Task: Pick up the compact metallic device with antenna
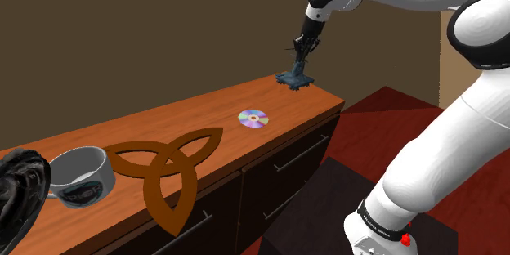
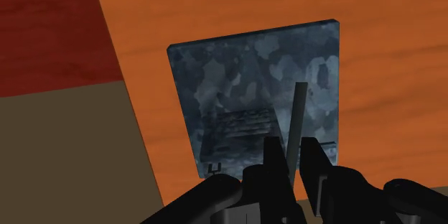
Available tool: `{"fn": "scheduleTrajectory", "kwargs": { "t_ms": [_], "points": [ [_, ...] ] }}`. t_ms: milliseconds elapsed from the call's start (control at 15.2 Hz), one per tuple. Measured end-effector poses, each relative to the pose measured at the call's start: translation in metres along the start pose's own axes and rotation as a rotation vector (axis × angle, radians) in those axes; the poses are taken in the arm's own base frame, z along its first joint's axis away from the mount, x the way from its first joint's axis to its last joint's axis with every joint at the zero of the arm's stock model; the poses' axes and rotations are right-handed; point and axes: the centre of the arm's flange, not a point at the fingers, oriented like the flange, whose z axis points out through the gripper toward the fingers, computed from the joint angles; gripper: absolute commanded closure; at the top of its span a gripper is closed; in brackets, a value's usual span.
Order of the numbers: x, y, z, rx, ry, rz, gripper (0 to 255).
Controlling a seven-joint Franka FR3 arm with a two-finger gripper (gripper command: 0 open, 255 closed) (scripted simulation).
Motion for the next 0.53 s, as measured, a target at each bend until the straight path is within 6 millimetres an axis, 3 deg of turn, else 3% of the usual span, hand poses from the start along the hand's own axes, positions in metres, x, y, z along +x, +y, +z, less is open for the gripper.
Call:
{"fn": "scheduleTrajectory", "kwargs": {
  "t_ms": [528],
  "points": [
    [0.005, -0.001, -0.040, 0.000, 0.000, 0.000, 255]
  ]
}}
